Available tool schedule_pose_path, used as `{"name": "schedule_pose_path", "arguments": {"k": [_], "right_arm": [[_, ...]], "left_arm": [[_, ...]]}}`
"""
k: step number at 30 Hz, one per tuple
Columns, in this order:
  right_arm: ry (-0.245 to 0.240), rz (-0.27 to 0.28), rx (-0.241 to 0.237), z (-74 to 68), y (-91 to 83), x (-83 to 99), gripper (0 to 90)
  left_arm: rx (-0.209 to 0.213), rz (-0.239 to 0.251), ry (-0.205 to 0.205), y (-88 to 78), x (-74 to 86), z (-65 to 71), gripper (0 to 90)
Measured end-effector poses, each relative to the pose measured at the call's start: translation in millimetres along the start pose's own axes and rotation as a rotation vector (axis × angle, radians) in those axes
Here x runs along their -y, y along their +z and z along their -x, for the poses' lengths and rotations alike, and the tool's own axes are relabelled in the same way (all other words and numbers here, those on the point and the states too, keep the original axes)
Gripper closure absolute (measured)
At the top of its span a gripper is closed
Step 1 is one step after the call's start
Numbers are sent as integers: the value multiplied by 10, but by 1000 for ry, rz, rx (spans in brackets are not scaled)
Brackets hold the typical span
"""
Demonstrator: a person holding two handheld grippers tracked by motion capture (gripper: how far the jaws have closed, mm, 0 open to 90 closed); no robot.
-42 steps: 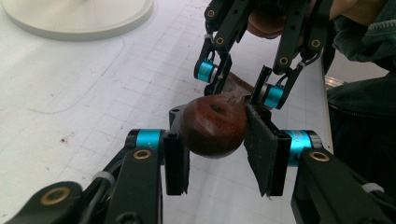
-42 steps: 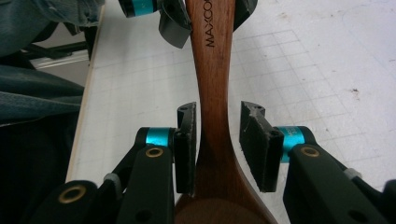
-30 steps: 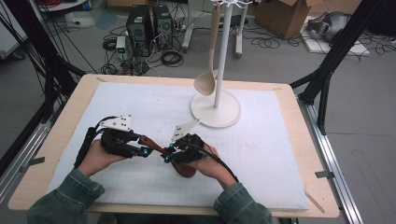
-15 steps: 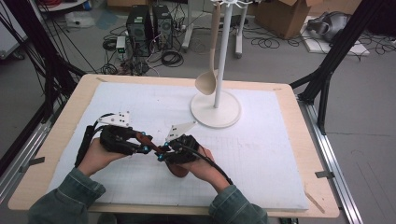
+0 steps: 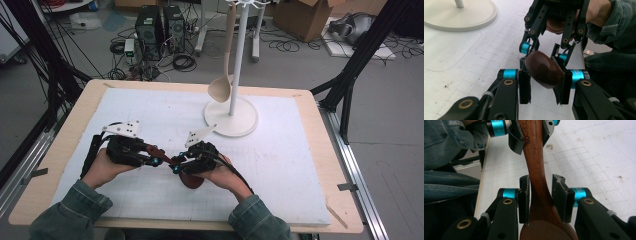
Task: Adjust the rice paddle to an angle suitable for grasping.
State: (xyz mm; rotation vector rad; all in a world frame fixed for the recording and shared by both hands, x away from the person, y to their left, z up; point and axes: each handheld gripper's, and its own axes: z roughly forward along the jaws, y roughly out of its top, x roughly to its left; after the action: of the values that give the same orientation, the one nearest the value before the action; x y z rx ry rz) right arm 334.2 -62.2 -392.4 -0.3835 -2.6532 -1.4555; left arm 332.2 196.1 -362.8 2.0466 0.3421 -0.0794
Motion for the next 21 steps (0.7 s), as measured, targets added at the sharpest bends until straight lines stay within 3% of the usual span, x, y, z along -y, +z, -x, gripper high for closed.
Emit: {"name": "schedule_pose_path", "arguments": {"k": [10, 15, 21], "right_arm": [[-33, -14, -31, 18, -8, -27, 704], [-88, -19, 46, -79, -3, -66, 732], [-94, -2, 145, -183, 59, -140, 738]], "left_arm": [[18, 2, 25, 4, -9, 8, 708], [8, 17, 6, -6, -25, -7, 706], [-44, 37, -17, -51, -69, -17, 683]]}}
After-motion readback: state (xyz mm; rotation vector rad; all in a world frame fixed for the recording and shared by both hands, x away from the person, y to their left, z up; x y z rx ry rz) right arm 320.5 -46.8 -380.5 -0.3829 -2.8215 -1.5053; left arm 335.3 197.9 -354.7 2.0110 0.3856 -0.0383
